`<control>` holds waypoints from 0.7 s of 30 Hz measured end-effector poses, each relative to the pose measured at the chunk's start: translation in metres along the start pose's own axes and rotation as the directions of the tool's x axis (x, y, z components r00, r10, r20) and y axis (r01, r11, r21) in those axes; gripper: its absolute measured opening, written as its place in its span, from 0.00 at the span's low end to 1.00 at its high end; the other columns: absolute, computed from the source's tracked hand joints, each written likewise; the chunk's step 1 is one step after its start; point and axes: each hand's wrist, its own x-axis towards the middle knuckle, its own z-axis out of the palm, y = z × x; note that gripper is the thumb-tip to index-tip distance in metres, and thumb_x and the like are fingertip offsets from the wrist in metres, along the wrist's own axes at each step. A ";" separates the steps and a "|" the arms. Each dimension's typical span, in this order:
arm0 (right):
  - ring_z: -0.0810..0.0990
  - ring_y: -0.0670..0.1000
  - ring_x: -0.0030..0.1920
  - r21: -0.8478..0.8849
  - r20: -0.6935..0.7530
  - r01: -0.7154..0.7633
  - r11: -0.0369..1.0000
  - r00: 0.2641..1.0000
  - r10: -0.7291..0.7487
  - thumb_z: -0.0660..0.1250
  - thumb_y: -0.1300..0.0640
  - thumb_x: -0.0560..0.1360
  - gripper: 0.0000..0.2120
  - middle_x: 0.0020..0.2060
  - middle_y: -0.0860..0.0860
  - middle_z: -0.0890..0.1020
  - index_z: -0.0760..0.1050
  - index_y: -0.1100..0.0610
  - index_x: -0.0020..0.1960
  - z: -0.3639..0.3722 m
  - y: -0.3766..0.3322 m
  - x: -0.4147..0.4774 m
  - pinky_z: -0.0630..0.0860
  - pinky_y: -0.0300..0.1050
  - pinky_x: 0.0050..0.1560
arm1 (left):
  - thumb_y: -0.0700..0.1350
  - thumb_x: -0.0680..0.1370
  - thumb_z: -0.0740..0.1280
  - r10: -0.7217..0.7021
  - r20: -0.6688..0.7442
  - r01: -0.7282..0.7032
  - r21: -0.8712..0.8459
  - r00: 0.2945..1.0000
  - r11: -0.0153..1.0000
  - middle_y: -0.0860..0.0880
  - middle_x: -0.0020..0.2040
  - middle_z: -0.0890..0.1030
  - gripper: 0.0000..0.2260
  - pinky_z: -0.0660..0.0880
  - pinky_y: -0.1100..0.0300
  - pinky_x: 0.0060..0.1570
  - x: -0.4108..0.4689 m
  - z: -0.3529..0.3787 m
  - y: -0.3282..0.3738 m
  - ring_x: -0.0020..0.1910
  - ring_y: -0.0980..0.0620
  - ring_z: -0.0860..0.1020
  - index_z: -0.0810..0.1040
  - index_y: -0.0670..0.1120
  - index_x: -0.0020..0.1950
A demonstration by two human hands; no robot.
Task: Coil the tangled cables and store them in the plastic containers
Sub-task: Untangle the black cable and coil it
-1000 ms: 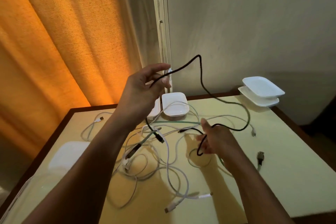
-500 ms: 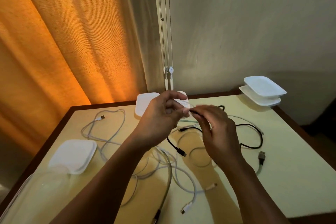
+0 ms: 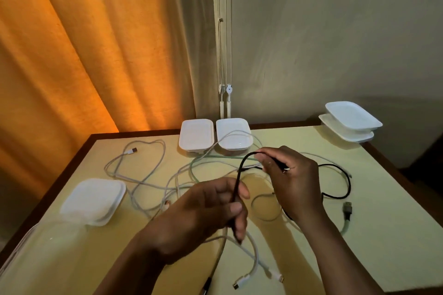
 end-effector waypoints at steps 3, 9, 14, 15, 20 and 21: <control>0.82 0.44 0.39 -0.044 0.239 -0.018 0.999 0.971 0.028 0.68 0.45 0.78 0.08 0.35 0.43 0.83 0.85 0.45 0.48 0.010 -0.001 -0.006 0.75 0.42 0.41 | 0.29 0.78 0.63 0.247 -0.247 -0.273 -0.075 0.937 0.959 0.34 0.54 0.84 0.14 0.80 0.50 0.56 0.003 0.008 0.003 0.57 0.37 0.83 0.77 0.38 0.62; 0.81 0.45 0.41 -0.176 0.732 0.131 0.976 0.680 0.041 0.60 0.40 0.81 0.16 0.41 0.47 0.85 0.82 0.49 0.52 0.033 -0.028 -0.025 0.77 0.51 0.43 | 0.31 0.75 0.63 0.286 -0.619 -0.510 -0.218 0.731 0.832 0.43 0.60 0.85 0.19 0.78 0.56 0.63 0.008 -0.013 0.015 0.63 0.48 0.82 0.77 0.40 0.64; 0.79 0.46 0.42 -0.195 0.648 0.355 0.914 0.746 -0.151 0.62 0.47 0.82 0.11 0.41 0.44 0.82 0.82 0.48 0.53 0.025 -0.049 -0.023 0.77 0.51 0.41 | 0.31 0.79 0.68 0.549 -0.554 -0.148 0.607 0.626 0.781 0.55 0.55 0.87 0.17 0.76 0.67 0.60 -0.002 -0.030 -0.005 0.60 0.60 0.82 0.85 0.52 0.59; 0.79 0.46 0.42 -0.203 0.590 0.372 0.906 0.784 -0.190 0.63 0.48 0.81 0.10 0.42 0.44 0.82 0.83 0.48 0.53 0.021 -0.049 -0.020 0.78 0.50 0.41 | 0.32 0.79 0.69 0.554 -0.506 -0.082 0.685 0.661 0.724 0.59 0.53 0.87 0.15 0.76 0.69 0.58 -0.006 -0.034 -0.008 0.57 0.64 0.82 0.86 0.51 0.57; 0.76 0.43 0.36 -0.206 0.381 0.387 0.899 0.878 -0.290 0.72 0.50 0.77 0.07 0.39 0.42 0.80 0.86 0.52 0.51 -0.004 -0.047 0.000 0.77 0.45 0.37 | 0.34 0.80 0.67 0.217 -0.365 0.058 0.612 0.905 0.789 0.50 0.46 0.88 0.09 0.76 0.67 0.49 -0.023 -0.044 -0.009 0.49 0.54 0.86 0.85 0.42 0.54; 0.74 0.41 0.36 -0.203 0.348 0.403 0.893 0.882 -0.319 0.73 0.51 0.76 0.07 0.38 0.41 0.78 0.87 0.53 0.49 -0.005 -0.048 0.003 0.75 0.40 0.38 | 0.33 0.78 0.64 0.153 -0.327 0.069 0.577 0.933 0.814 0.48 0.46 0.87 0.11 0.76 0.66 0.49 -0.024 -0.043 -0.007 0.48 0.51 0.85 0.85 0.42 0.54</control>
